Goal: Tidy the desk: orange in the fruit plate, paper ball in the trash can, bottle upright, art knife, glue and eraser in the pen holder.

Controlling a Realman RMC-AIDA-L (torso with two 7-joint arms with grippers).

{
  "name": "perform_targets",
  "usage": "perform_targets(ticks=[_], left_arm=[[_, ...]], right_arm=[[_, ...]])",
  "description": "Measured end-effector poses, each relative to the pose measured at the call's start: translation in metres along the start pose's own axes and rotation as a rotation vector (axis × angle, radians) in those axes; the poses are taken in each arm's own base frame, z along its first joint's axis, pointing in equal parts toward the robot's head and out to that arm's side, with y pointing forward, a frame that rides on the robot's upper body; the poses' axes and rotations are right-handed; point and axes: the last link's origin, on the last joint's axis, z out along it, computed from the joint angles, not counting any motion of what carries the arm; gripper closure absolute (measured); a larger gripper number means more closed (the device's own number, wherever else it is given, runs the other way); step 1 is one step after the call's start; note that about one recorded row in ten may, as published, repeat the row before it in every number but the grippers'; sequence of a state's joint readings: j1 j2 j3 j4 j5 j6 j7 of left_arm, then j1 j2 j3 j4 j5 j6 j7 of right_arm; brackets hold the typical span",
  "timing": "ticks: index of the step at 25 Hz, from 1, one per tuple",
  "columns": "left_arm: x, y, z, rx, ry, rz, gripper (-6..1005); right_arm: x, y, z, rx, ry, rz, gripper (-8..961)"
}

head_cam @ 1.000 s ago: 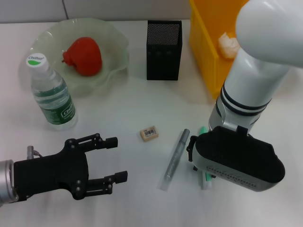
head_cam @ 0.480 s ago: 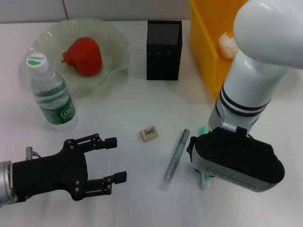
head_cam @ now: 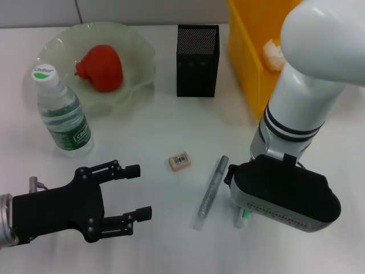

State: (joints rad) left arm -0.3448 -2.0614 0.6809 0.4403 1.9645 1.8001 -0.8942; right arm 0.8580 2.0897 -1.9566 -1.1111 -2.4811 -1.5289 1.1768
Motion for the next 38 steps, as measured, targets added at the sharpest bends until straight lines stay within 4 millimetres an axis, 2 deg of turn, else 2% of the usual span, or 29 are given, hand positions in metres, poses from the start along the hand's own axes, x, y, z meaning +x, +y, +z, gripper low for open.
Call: perform_targets(ticks=[8,15,20,27,32,38], left_arm=[[-0.001,0.001,-0.003,0.009,0.003,-0.004,219],[-0.001,0.001,-0.003,0.012,0.004,-0.005,219],[-0.001,0.001,-0.003,0.013,0.005,-0.007,219],[-0.002,0.002,-0.004,0.020,0.009,-0.002,219],[-0.002,0.002,-0.003,0.032,0.022,0.009,219],[-0.002,0.001,-0.006,0.071,0.041,0.029,219]], right_arm=[[-0.001,0.001,-0.004,0.005,-0.014,0.020,804],[0.009,0.002,-0.037,0.046,-0.082,0.127,804],[0.020,0.004,-0.054,0.084,-0.129,0.228,804],[0.035,0.012,-0.080,0.233,-0.294,0.391,804],[0.044,0.017,-0.086,0.327,-0.415,0.517,804],[0.056,0.023,-0.084,0.468,-0.569,0.668,804]])
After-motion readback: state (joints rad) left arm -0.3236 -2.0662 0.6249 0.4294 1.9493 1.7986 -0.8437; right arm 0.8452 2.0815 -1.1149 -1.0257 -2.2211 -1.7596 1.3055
